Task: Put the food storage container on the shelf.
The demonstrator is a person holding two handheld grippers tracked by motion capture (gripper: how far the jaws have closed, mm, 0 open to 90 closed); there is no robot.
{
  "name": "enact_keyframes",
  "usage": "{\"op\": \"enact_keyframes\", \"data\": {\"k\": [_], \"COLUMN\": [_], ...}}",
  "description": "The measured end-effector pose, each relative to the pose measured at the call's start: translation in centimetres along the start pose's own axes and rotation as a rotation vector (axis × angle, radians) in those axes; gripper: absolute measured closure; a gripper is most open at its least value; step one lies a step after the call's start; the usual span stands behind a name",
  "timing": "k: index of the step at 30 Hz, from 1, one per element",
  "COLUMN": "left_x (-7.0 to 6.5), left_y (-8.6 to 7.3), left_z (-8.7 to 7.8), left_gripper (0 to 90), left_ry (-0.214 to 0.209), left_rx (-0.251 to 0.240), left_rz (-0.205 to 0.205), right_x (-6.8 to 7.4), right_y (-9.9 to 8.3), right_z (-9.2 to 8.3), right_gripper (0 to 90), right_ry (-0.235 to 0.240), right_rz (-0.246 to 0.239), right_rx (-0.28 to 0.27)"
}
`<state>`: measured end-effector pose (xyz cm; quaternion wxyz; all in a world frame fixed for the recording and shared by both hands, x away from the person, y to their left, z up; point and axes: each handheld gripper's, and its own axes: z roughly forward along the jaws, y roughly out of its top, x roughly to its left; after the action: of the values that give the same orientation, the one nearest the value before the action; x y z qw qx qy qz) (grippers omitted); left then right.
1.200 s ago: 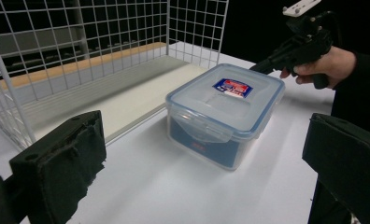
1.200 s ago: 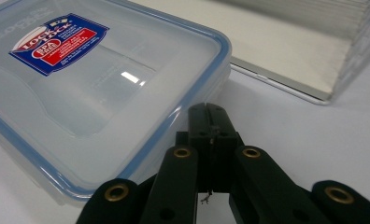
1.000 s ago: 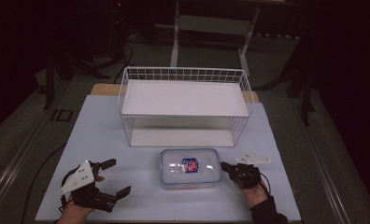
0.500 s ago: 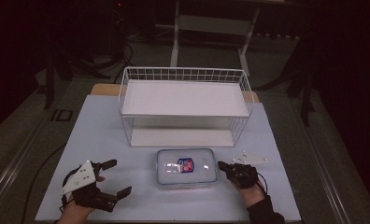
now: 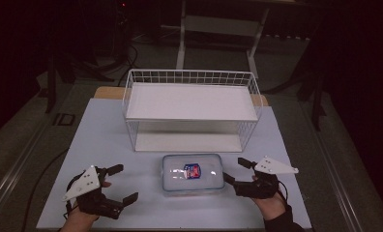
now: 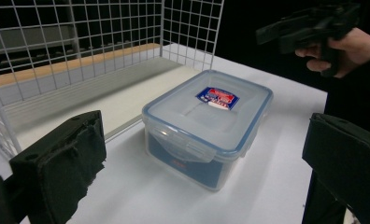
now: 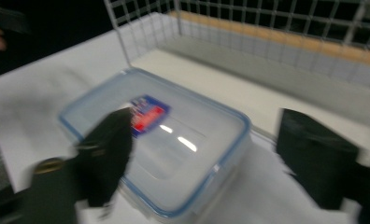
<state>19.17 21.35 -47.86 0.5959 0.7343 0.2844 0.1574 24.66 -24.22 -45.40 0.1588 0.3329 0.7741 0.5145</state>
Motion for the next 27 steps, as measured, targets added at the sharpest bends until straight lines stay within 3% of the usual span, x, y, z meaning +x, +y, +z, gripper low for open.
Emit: {"op": "enact_keyframes", "data": {"k": [4,11,18,21,23,27], "left_x": [-0.4,-1.3,-1.2,-0.8,-0.5,0.3], "left_y": [0.7,3.8,6.4,6.9,7.0,6.5], "left_z": [0.4,1.2,3.2,4.3,5.2,6.8], "left_gripper": [0.0,0.0,0.0,0.0,0.0,0.0], "left_ry": [-0.016,-0.026,-0.034,-0.03,-0.018,-0.043], "left_rx": [0.004,0.022,0.069,0.099,0.131,0.193], "left_rz": [-0.029,-0.019,-0.06,-0.097,-0.128,-0.205], "right_x": [0.6,1.1,1.6,2.1,2.4,2.4], "right_y": [0.3,1.3,2.6,2.8,2.8,2.2], "right_z": [-0.6,-2.2,-3.7,-3.6,-3.2,-2.7], "right_gripper": [10.1,13.8,16.2,18.2,17.9,17.3], "right_ry": [0.017,-0.077,-0.106,-0.122,-0.148,-0.152], "right_rz": [-0.028,-0.082,-0.142,-0.195,-0.184,-0.159], "right_rx": [-0.038,-0.126,-0.194,-0.174,-0.112,-0.114]}}
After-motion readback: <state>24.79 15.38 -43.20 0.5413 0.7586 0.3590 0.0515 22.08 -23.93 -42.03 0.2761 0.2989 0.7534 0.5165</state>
